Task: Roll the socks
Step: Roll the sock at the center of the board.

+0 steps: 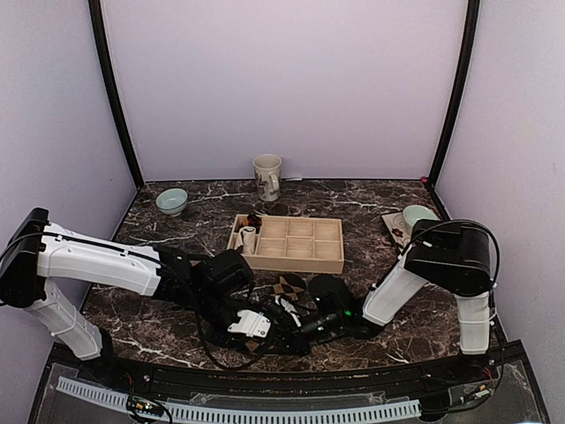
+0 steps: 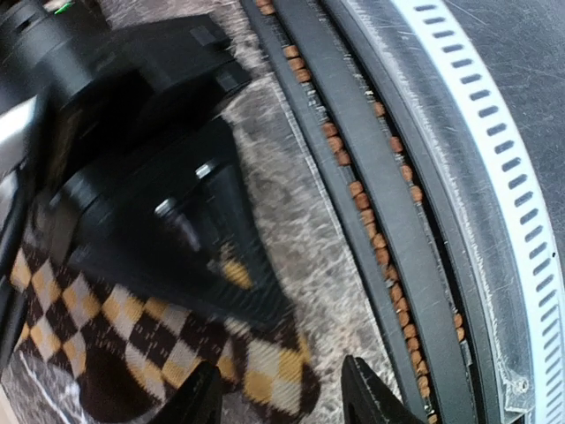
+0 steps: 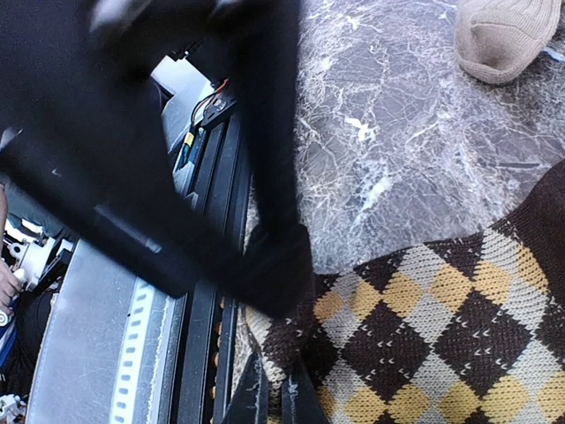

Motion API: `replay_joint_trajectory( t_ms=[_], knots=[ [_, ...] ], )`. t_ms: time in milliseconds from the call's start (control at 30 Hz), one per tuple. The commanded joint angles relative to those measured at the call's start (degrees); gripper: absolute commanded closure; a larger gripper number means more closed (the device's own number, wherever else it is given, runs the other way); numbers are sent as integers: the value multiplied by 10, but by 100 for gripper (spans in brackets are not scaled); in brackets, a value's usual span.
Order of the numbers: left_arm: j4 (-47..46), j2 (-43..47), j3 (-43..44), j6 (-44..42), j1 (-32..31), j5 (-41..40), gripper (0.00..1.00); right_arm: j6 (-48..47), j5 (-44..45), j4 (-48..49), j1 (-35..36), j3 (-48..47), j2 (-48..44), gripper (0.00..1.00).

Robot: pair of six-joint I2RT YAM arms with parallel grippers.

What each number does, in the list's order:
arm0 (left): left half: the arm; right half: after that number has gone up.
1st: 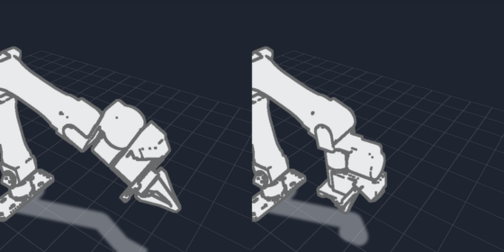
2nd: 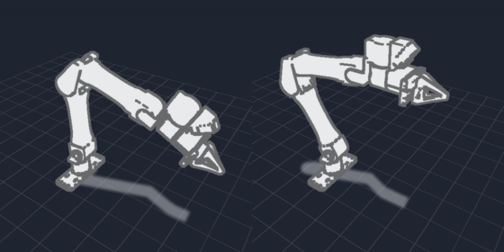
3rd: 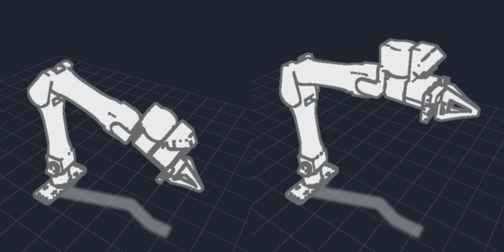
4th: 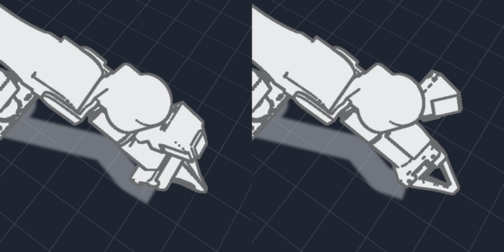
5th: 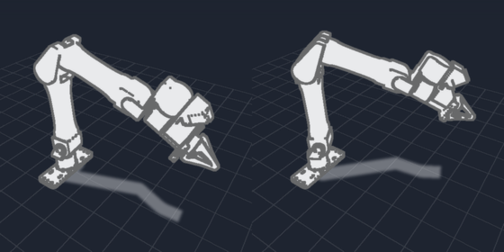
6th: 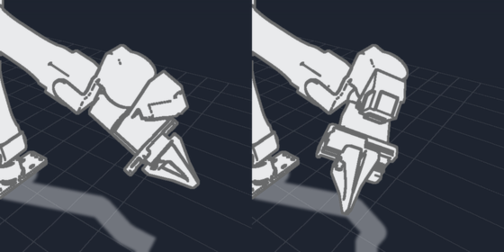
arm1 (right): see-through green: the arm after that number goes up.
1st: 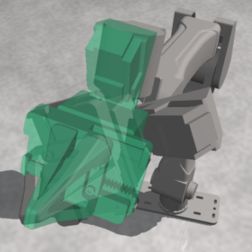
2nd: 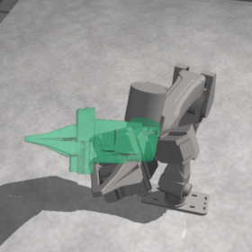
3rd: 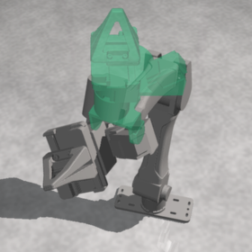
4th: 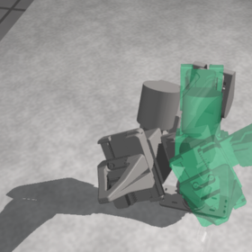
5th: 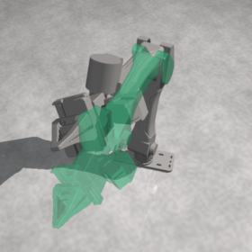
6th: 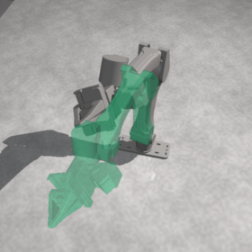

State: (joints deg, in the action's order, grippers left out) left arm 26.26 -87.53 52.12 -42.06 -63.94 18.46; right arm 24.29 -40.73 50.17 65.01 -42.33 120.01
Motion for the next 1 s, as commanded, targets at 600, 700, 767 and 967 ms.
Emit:
replay_joint_trajectory(
  t_ms=[600, 700, 767, 967],
  knots=[
    [-118, -12, -82, 6, -40, -137, 58, 7, 47, -196, 2, 31, 108, 100],
    [-63, -2, -58, 19, -40, -116, 56, 4, 47, -205, 2, 26, 109, 100],
    [-20, 5, -35, 33, -40, -84, 55, 4, 47, -209, 2, 24, 110, 100],
    [19, 10, -1, 50, -40, -42, 53, -1, 47, -220, 1, 19, 110, 100]
  ],
)
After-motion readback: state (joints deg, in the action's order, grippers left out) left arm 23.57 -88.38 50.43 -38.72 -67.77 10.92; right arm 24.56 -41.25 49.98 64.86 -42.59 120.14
